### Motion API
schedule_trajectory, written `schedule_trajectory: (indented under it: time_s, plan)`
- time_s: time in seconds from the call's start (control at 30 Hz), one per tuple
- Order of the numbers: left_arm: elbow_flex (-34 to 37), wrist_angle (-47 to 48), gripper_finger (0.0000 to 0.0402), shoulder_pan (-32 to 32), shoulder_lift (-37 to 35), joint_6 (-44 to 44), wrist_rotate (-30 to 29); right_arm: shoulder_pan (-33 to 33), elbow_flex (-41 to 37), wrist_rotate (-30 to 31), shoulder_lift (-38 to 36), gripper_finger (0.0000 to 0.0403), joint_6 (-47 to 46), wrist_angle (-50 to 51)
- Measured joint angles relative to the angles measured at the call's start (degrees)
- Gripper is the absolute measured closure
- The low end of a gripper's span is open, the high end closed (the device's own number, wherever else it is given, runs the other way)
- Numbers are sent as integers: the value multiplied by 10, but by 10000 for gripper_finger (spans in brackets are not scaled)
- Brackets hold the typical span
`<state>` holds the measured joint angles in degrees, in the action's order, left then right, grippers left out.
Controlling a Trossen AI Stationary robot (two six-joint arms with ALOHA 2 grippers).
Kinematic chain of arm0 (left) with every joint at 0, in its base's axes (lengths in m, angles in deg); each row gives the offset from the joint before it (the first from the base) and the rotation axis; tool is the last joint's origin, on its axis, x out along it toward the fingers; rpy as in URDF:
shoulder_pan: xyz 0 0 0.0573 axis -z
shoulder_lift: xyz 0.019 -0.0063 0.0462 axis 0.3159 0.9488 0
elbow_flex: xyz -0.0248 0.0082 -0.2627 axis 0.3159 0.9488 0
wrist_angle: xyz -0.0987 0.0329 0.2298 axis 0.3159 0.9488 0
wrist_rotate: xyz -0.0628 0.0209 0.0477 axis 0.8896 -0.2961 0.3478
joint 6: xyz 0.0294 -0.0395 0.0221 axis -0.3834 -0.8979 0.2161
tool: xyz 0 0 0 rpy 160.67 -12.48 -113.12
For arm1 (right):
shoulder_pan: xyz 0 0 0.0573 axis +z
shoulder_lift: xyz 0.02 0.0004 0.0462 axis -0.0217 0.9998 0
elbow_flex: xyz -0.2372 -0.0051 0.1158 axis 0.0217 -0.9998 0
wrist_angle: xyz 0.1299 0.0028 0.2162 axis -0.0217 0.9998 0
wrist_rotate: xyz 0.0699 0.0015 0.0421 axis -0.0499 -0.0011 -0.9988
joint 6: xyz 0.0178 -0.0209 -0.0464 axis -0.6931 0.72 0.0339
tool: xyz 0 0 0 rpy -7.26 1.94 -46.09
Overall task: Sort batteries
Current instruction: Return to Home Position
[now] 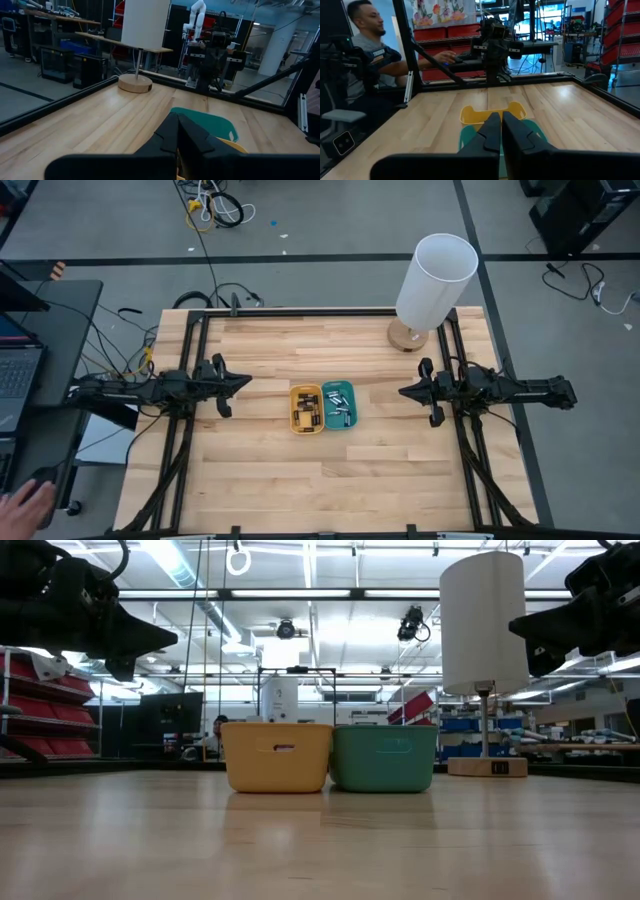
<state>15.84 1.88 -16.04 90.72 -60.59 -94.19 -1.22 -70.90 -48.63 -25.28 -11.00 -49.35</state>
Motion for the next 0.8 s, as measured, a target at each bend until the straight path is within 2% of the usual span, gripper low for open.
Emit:
schedule_trajectory:
  time_s: [0.8]
  plan:
    - [0,0,389,0,0,0,0,0,0,0,0,402,0,0]
